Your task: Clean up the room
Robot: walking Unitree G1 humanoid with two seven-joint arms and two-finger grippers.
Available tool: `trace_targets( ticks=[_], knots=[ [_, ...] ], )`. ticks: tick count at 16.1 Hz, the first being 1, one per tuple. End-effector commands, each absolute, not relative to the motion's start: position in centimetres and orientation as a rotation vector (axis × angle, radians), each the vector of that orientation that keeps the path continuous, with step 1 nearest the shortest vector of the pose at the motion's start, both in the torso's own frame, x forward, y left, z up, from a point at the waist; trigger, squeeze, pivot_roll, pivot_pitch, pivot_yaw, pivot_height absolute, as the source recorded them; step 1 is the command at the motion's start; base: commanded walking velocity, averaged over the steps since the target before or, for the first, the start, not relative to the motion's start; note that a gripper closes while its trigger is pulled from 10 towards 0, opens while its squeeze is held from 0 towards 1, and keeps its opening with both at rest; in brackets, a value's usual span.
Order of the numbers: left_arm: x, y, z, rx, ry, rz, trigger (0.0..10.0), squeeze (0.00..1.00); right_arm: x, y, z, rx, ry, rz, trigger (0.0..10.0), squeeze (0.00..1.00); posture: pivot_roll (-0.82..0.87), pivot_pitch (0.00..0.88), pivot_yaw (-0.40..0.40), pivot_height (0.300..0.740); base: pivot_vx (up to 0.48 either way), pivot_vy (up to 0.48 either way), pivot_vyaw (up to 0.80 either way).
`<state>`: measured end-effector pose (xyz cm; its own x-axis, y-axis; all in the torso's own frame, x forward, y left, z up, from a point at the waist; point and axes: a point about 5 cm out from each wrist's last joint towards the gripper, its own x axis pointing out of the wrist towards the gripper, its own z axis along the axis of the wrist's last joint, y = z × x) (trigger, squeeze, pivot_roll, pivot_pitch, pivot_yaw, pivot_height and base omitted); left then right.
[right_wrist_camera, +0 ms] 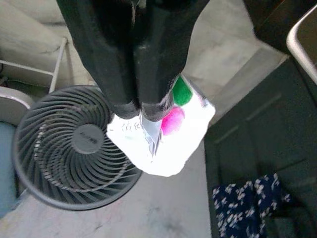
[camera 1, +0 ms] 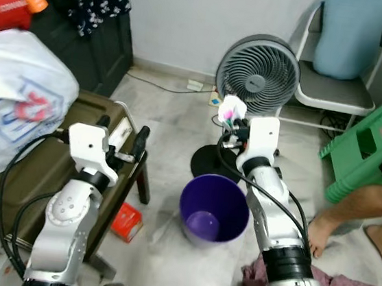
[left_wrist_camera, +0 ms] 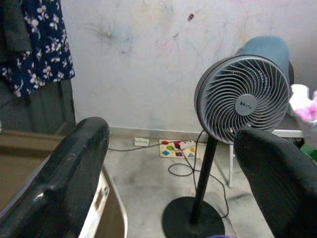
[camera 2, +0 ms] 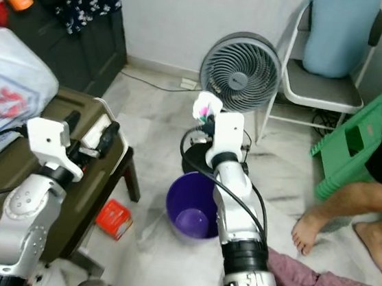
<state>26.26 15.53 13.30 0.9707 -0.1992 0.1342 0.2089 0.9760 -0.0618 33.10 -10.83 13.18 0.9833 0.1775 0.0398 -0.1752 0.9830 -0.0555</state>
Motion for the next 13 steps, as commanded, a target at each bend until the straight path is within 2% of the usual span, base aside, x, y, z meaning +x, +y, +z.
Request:
trace_targets(
  ticks=[1,5,11,13],
  knots=[
    [26.35,15.20,13.40,-0.069,-0.130,-0.221,10.0,0.00,33.23,-11.38,13.15,-0.057,-0.044,0.161,10.0,0.00,0.06,0.032,-0.012,0.740,0.304,0.000,0.00],
    [26.44,15.29,13.33,-0.068,-0.123,-0.209,10.0,0.00,33.35,-11.39,13.13,-0.057,-0.046,0.159,10.0,0.00,0.06,0.032,-0.012,0.740,0.298,0.000,0.00],
    [26.38,15.82,13.10,-0.057,-0.112,-0.160,10.0,0.00,33.31,-11.26,12.93,-0.063,-0.044,0.164,10.0,0.00,0.07,0.038,-0.014,0.740,0.000,0.000,0.00],
    [26.28,15.90,13.09,-0.060,-0.115,-0.152,10.0,0.00,33.21,-11.13,12.91,-0.077,-0.048,0.169,10.0,0.00,0.07,0.042,-0.015,0.740,0.000,0.000,0.80]
  ],
)
